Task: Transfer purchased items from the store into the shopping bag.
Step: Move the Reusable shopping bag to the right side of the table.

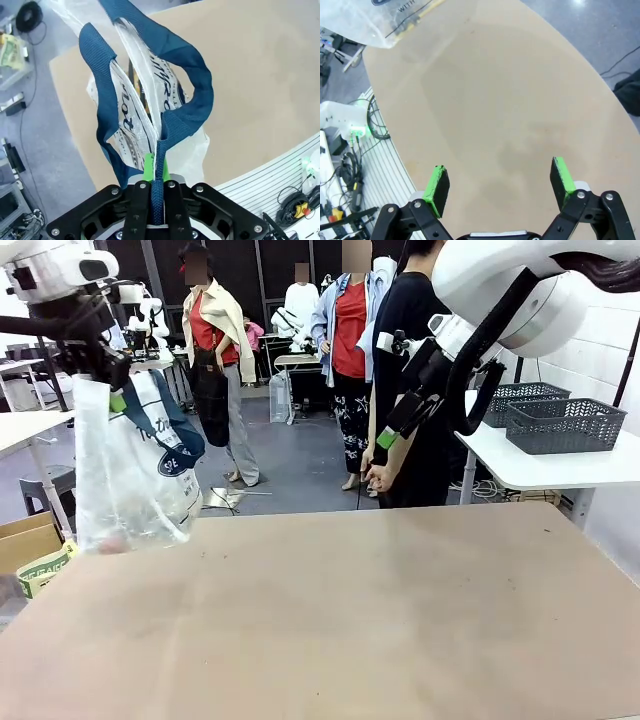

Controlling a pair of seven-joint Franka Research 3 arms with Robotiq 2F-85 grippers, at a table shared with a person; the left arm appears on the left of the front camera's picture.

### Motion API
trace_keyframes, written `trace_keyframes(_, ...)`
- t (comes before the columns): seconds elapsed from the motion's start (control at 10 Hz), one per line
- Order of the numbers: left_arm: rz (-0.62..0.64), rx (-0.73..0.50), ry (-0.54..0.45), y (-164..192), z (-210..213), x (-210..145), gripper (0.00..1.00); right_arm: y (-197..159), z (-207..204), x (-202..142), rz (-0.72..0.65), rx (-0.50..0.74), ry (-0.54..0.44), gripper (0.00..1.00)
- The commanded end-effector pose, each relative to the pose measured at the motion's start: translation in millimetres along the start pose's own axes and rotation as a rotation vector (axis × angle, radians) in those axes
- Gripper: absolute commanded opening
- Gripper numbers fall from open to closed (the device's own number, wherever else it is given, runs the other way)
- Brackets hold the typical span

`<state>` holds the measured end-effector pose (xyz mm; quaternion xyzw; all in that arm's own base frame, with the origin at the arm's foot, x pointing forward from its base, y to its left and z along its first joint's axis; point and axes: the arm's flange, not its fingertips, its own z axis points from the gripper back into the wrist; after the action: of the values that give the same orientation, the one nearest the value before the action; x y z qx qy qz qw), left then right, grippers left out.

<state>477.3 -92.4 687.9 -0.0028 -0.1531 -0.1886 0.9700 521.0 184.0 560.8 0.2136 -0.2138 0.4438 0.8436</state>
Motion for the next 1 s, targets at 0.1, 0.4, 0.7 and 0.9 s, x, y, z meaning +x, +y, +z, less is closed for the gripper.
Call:
trace_keyframes(0.1, 0.01, -0.007, -0.088, 9, 0, -24, 0.0, 1, 0, 0, -0.013, 0.006, 0.005, 1.0)
trace_keyframes(0.4, 0.009, 0.005, -0.01, 9, -1, -6, 0.0, 1, 0, 0, -0.013, 0.006, 0.005, 1.0)
trace_keyframes(0.7, 0.039, -0.036, 0.018, 20, -29, -18, 0.0, 1, 0, 0, -0.013, 0.006, 0.005, 1.0)
trace_keyframes(0.9, 0.042, -0.01, 0.015, 42, -40, -39, 0.0, 1, 0, 0, -0.013, 0.006, 0.005, 1.0)
